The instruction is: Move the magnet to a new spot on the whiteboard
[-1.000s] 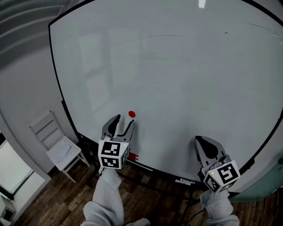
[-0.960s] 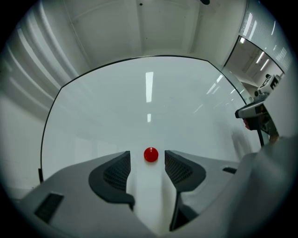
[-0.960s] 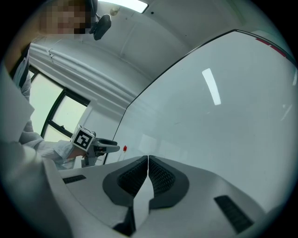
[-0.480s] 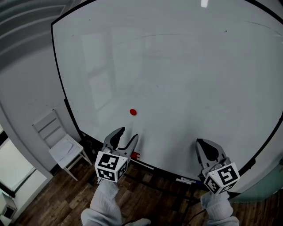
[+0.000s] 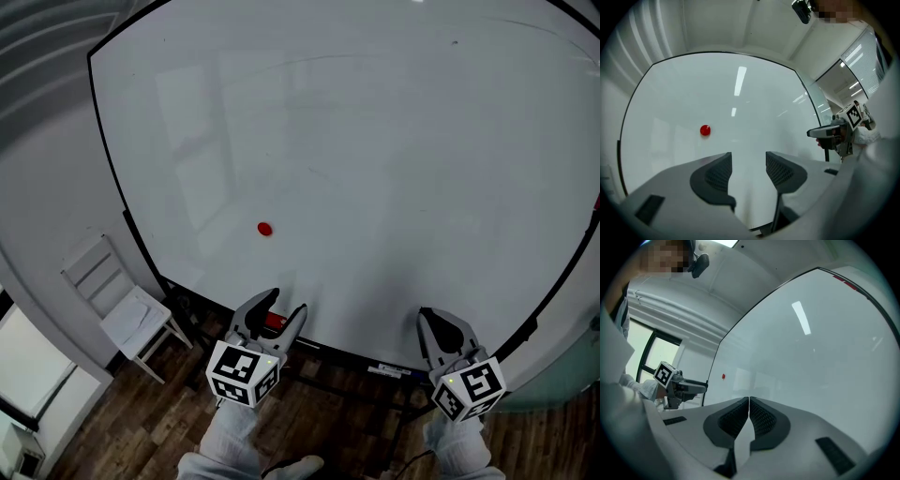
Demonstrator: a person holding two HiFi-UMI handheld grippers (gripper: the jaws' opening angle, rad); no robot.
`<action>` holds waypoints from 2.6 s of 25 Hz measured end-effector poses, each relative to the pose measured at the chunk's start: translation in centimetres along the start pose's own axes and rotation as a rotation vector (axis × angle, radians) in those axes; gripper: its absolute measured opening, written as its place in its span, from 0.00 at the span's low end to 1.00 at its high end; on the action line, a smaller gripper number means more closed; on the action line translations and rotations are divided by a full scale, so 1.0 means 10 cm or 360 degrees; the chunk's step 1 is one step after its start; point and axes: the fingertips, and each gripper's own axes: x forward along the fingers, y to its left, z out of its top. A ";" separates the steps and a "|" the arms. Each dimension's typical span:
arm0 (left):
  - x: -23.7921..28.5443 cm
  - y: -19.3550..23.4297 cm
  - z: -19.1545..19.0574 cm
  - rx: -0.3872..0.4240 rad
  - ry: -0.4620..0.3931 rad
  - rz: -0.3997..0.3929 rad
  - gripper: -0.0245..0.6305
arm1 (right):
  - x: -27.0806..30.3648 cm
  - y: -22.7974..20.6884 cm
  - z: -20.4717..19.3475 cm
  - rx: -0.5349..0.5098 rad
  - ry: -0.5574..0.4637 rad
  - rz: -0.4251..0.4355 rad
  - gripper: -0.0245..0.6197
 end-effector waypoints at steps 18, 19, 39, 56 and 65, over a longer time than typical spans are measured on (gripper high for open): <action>0.24 -0.99 -0.62 -0.0281 0.0051 -0.0301 0.17 | -0.89 -0.30 -0.84 0.0256 0.0144 -0.0486 0.08; 0.25 -1.03 -0.65 -0.0291 0.0057 -0.0312 0.15 | -0.93 -0.31 -0.87 0.0267 0.0151 -0.0512 0.08; 0.46 -2.03 -1.15 -0.0252 0.0265 -0.0654 0.05 | -1.66 -0.42 -1.33 0.0376 0.0257 -0.0845 0.08; 0.48 -2.07 -1.11 -0.0277 0.0239 -0.0680 0.05 | -1.52 -0.41 -1.32 0.0407 0.0256 -0.0754 0.08; 0.50 -2.02 -1.14 -0.0275 0.0249 -0.0666 0.05 | -1.46 -0.42 -1.35 0.0414 0.0266 -0.0728 0.08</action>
